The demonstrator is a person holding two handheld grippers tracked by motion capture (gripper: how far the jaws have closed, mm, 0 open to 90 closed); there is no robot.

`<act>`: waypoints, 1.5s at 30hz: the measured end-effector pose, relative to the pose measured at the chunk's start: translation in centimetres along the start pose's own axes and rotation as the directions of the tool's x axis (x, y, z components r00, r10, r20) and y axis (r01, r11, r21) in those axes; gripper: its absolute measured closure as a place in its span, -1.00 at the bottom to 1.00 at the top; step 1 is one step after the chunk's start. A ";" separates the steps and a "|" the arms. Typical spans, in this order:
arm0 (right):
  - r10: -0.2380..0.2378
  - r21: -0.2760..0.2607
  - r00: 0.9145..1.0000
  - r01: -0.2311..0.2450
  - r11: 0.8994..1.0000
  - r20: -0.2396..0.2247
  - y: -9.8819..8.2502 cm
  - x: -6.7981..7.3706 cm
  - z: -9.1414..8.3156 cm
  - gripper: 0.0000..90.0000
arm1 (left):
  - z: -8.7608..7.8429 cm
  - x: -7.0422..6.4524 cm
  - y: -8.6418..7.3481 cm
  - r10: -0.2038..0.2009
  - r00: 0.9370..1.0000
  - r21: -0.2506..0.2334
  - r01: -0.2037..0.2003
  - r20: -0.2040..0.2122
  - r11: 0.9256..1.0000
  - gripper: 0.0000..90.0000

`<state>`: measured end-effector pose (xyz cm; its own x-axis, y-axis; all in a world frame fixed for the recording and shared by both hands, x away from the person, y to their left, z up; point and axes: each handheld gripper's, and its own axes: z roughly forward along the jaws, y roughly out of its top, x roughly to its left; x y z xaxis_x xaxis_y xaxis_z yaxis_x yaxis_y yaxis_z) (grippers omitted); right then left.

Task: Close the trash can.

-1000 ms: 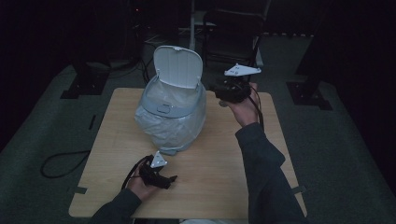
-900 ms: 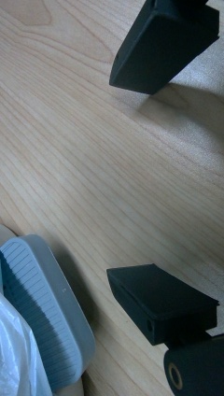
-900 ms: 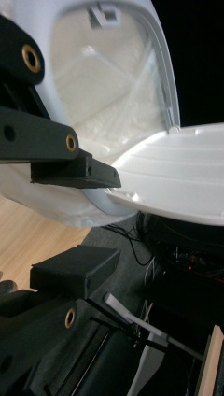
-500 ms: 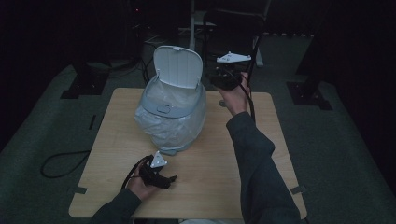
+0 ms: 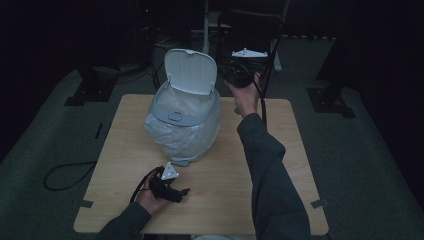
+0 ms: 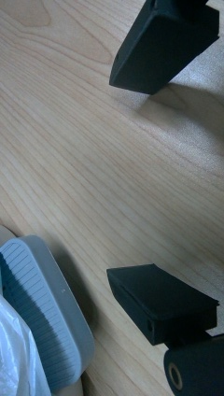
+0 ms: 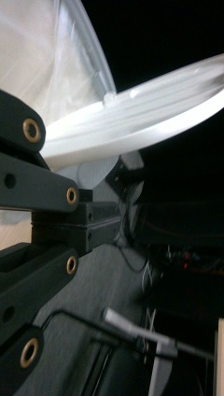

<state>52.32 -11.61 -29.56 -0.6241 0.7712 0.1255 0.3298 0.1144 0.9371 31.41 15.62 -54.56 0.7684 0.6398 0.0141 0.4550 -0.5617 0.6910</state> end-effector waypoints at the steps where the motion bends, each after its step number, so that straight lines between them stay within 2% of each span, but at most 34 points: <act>1: 0.000 0.000 1.000 0.000 1.000 0.000 0.0 0.0 0.0 1.00 | 0.0 0.0 0.0 0.000 1.000 0.000 0.000 0.000 1.000 -0.79; 3: 0.014 -0.017 0.999 -0.014 1.000 -0.035 0.0 0.1 0.2 1.00 | 0.0 0.0 0.0 0.000 1.000 0.000 0.000 0.000 1.000 -0.79; 6: 0.003 -0.025 0.999 -0.004 1.000 -0.055 0.0 0.4 0.3 1.00 | 0.0 0.0 0.0 0.000 1.000 0.001 0.000 0.000 1.000 -0.79; 8: 0.008 -0.035 0.995 -0.011 0.999 -0.098 0.1 0.5 0.1 1.00 | 0.0 0.0 0.0 0.000 1.000 0.002 0.000 0.001 1.000 -0.79; 10: -0.014 -0.044 0.991 0.008 0.999 -0.133 0.1 1.1 -0.3 1.00 | 0.0 0.0 0.0 0.000 1.000 0.002 0.000 0.001 1.000 -0.79; 13: -0.065 -0.051 0.979 0.057 0.997 -0.191 0.0 2.6 -1.0 1.00 | 0.0 0.0 0.0 -0.002 1.000 -0.003 0.002 0.000 1.000 -0.79; 17: -0.138 -0.042 0.960 0.131 0.990 -0.245 -1.0 5.7 -1.7 1.00 | 0.0 0.0 0.0 -0.002 1.000 -0.003 0.002 -0.002 1.000 -0.79; 21: -0.222 0.010 0.943 0.231 0.973 -0.249 -2.5 9.0 -1.3 1.00 | 0.0 0.0 0.0 -0.003 1.000 -0.003 0.003 -0.002 1.000 -0.79; 24: -0.280 0.057 0.929 0.302 0.952 -0.242 -3.4 11.3 -0.5 1.00 | 0.0 -0.1 0.0 -0.004 1.000 -0.003 0.004 0.000 1.000 -0.79; 27: -0.332 0.084 0.913 0.360 0.929 -0.238 -3.8 12.8 0.1 1.00 | 0.0 -0.1 0.0 -0.004 1.000 -0.003 0.004 -0.001 1.000 -0.79; 28: -0.341 0.081 0.908 0.369 0.926 -0.242 -3.8 13.1 0.3 1.00 | 0.0 -0.1 0.0 -0.004 1.000 -0.003 0.004 -0.001 1.000 -0.79; 31: -0.347 0.086 0.905 0.377 0.922 -0.246 -3.8 13.7 0.5 1.00 | 0.0 -0.1 0.0 -0.004 1.000 -0.003 0.004 -0.001 1.000 -0.79; 33: -0.339 0.093 0.910 0.369 0.925 -0.239 -3.9 13.8 0.6 1.00 | 0.0 -0.1 0.0 -0.004 1.000 -0.004 0.004 -0.001 1.000 -0.79; 35: -0.355 0.113 0.902 0.390 0.914 -0.245 -4.0 14.2 0.6 1.00 | 0.0 -0.1 0.0 -0.004 1.000 -0.003 0.004 -0.001 1.000 -0.79; 36: -0.368 0.125 0.900 0.404 0.906 -0.235 -3.9 14.4 0.4 1.00 | 0.0 -0.1 0.0 -0.004 1.000 -0.003 0.004 -0.001 1.000 -0.79; 37: -0.393 0.130 0.893 0.426 0.895 -0.219 -3.9 14.5 0.2 1.00 | 0.0 -0.1 0.0 -0.004 1.000 -0.003 0.004 -0.001 1.000 -0.79; 38: -0.410 0.126 0.890 0.438 0.890 -0.200 -3.9 14.6 0.0 1.00 | 0.0 -0.1 0.0 -0.004 1.000 -0.003 0.004 -0.001 1.000 -0.79; 39: -0.406 0.114 0.894 0.431 0.895 -0.192 -4.0 14.4 -0.3 1.00 | 0.0 -0.1 0.0 -0.004 1.000 -0.003 0.004 -0.001 1.000 -0.79; 41: -0.375 0.083 0.910 0.393 0.916 -0.179 -4.2 13.6 -1.0 1.00 | 0.0 -0.1 0.0 -0.004 1.000 -0.003 0.004 -0.001 1.000 -0.79; 42: -0.364 0.072 0.916 0.380 0.922 -0.169 -4.3 13.2 -1.4 1.00 | 0.0 -0.1 0.0 -0.004 1.000 -0.003 0.004 -0.001 1.000 -0.79; 43: -0.364 0.072 0.916 0.380 0.922 -0.169 -4.3 13.2 -1.4 1.00 | 0.0 -0.1 0.0 -0.004 1.000 -0.003 0.004 -0.001 1.000 -0.79; 45: -0.341 0.061 0.929 0.352 0.934 -0.146 -4.6 11.8 -2.9 1.00 | 0.0 -0.1 0.0 -0.004 1.000 -0.003 0.004 0.000 1.000 -0.79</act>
<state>41.39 -4.82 -31.50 -0.7957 0.5855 -0.1551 0.1315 0.4169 0.8994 31.35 15.59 -54.60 0.7667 0.6419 0.0112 0.4568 -0.5577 0.6930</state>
